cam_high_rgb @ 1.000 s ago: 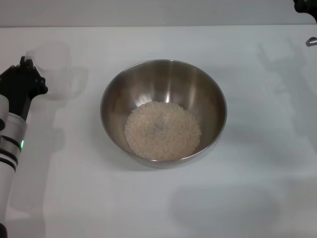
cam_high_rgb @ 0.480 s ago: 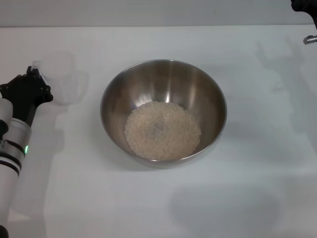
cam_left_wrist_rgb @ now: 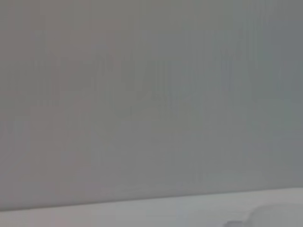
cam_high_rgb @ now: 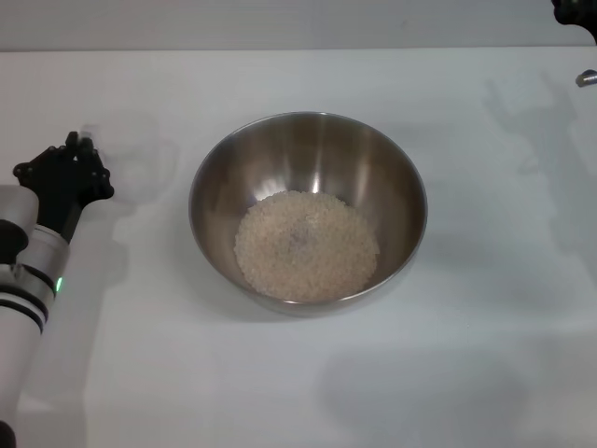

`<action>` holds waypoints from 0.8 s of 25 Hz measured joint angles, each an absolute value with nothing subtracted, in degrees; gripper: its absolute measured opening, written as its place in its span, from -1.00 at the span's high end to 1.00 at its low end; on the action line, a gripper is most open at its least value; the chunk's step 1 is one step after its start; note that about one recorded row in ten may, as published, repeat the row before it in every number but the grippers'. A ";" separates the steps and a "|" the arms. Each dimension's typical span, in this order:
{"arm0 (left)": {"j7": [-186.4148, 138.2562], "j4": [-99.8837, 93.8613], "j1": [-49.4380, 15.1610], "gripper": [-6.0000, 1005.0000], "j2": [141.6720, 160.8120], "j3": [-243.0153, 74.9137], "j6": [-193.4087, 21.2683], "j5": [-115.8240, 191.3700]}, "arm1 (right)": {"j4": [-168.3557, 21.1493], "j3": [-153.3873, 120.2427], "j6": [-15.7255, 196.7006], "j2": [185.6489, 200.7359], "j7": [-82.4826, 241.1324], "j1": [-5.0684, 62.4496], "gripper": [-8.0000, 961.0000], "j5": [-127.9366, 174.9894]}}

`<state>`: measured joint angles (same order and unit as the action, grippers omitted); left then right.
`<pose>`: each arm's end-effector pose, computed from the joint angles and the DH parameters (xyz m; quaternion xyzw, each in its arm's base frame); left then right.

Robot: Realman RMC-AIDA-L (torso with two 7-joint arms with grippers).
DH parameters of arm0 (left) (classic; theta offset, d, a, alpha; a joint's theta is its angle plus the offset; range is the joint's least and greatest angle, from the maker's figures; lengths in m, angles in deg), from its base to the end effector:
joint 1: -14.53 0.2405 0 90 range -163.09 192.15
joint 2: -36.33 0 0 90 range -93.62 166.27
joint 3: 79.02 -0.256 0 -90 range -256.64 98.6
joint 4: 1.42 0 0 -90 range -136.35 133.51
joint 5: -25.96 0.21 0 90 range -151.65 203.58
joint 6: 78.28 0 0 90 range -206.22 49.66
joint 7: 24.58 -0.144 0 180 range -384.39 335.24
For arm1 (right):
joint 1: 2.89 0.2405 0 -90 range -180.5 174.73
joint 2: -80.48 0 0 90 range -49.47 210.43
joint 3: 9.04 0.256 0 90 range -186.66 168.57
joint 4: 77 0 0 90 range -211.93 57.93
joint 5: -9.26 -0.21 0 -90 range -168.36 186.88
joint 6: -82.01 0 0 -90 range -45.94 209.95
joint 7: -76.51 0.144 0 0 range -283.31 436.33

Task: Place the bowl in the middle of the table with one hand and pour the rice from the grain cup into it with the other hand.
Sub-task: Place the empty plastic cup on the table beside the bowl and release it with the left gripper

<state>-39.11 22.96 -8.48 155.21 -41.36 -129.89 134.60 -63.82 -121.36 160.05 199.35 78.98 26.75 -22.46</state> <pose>-0.3177 0.3307 -0.0589 -0.7095 -0.2783 -0.2004 0.6156 0.2609 0.3632 0.0203 -0.6564 0.0791 0.3943 0.6382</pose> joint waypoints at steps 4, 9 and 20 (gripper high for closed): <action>-38.19 21.95 -9.06 0.81 155.16 -41.32 -129.28 134.60 | -63.81 -121.36 160.37 199.44 78.98 26.64 -0.72 -22.50; -38.19 22.21 -8.22 0.60 155.01 -41.31 -130.18 134.60 | -63.81 -121.37 160.57 199.48 78.84 26.64 -0.72 -22.50; -37.17 24.01 -3.15 0.30 154.66 -41.39 -134.92 136.97 | -64.25 -119.75 160.05 199.45 78.63 26.97 -0.72 -22.49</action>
<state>-37.17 24.01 -3.15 154.66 -41.39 -134.92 136.97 -64.25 -119.75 160.05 199.45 78.63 26.97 -22.49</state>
